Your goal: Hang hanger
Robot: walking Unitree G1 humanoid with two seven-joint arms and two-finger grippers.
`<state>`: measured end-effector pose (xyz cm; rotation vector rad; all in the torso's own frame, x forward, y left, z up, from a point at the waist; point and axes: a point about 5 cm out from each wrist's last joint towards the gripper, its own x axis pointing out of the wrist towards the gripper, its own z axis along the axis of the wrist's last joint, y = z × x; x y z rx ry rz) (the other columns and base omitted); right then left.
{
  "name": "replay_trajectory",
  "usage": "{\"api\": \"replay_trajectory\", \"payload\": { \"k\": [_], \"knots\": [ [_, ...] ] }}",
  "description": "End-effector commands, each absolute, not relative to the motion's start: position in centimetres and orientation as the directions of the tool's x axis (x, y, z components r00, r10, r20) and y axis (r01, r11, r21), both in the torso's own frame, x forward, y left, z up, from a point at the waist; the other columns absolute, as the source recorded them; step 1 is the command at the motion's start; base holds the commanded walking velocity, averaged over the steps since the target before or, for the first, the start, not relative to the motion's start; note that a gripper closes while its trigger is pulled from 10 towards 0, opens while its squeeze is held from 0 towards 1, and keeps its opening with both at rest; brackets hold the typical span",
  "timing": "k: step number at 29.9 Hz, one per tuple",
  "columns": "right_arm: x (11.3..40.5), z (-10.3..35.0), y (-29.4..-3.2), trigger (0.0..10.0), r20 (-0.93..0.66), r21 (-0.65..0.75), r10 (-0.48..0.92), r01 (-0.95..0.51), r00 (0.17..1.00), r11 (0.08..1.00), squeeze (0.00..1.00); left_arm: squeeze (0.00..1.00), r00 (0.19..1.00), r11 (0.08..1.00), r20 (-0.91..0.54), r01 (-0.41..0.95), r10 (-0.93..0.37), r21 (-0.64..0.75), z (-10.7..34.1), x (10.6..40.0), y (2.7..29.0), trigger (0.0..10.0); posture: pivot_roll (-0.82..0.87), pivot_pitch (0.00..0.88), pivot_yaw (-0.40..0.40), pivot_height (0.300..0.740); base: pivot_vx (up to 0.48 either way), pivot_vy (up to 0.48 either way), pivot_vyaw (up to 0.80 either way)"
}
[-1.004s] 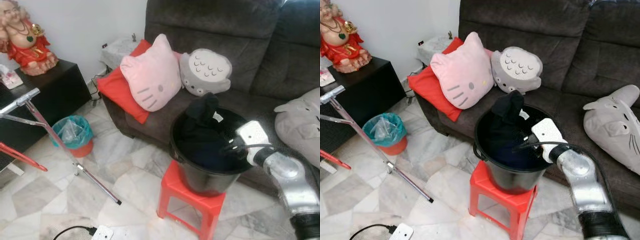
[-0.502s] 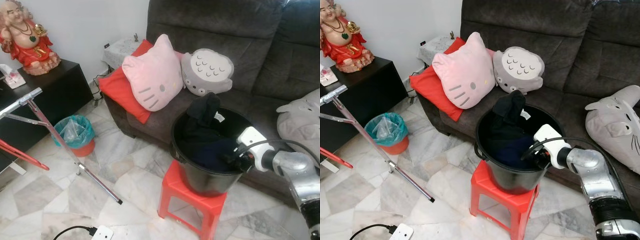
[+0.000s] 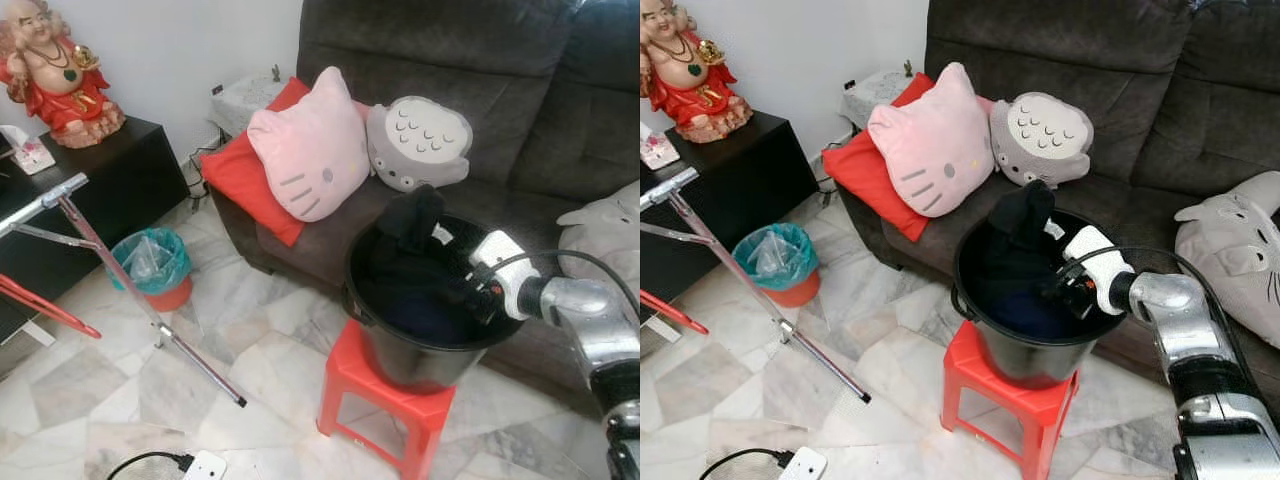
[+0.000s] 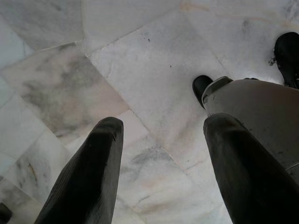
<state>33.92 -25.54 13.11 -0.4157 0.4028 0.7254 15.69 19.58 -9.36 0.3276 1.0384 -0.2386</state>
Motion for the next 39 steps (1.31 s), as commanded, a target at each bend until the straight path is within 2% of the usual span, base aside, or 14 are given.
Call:
{"api": "replay_trajectory", "payload": {
  "k": [1,3,9,17,23,24,25,39],
  "knots": [
    [34.1,13.5,-25.5,10.0,-0.48,-0.207,0.574,-0.722,0.663,0.661,0.0,0.0,0.471,0.931,-0.882,0.33,-0.02,0.155,-9.5,15.3,20.2,10.0,-0.12,0.006,0.1,0.74,0.0,0.0,0.0],
    [33.9,13.6,-25.7,10.0,-0.475,-0.151,0.616,-0.748,0.628,0.646,0.0,0.0,0.472,0.932,-0.882,0.326,-0.019,0.155,-9.5,15.3,20.2,10.0,-0.12,0.006,0.1,0.74,0.0,0.0,0.0],
    [33.6,12.7,-26.6,10.0,-0.518,-0.115,0.591,-0.735,0.618,0.668,0.0,0.0,0.469,0.933,-0.883,0.328,-0.021,0.151,-9.5,15.2,20.3,10.0,-0.12,0.007,0.1,0.74,0.0,0.0,0.0],
    [33.3,10.7,-26.8,10.0,-0.555,-0.098,0.519,-0.671,0.65,0.735,0.0,0.0,0.468,0.935,-0.883,0.322,-0.021,0.148,-9.5,15.1,20.2,10.0,-0.11,0.007,0.095,0.74,0.0,0.0,0.0],
    [32.9,9.5,-26.3,10.0,-0.558,-0.066,0.525,-0.665,0.642,0.744,0.0,0.0,0.47,0.935,-0.883,0.321,-0.019,0.15,-9.5,15.1,20.2,10.0,-0.11,0.004,0.094,0.74,0.0,0.0,0.0],
    [32.9,9.5,-26.2,1.1,-0.548,-0.058,0.527,-0.659,0.649,0.75,0.0,0.0,0.47,0.935,-0.882,0.322,-0.019,0.151,-9.5,15.1,20.2,10.0,-0.11,0.004,0.094,0.74,0.0,0.0,0.0],
    [33.0,9.5,-26.1,0.0,-0.541,-0.052,0.533,-0.658,0.651,0.751,0.0,0.0,0.47,0.934,-0.882,0.323,-0.019,0.152,-9.5,15.2,20.2,10.0,-0.11,0.004,0.094,0.74,0.0,0.0,0.0],
    [33.4,9.5,-25.5,0.0,-0.522,-0.071,0.524,-0.647,0.673,0.76,0.0,0.0,0.472,0.931,-0.881,0.332,-0.022,0.155,-9.5,15.3,20.0,10.0,-0.11,0.0,0.095,0.74,0.0,0.0,0.0]
  ]
}}
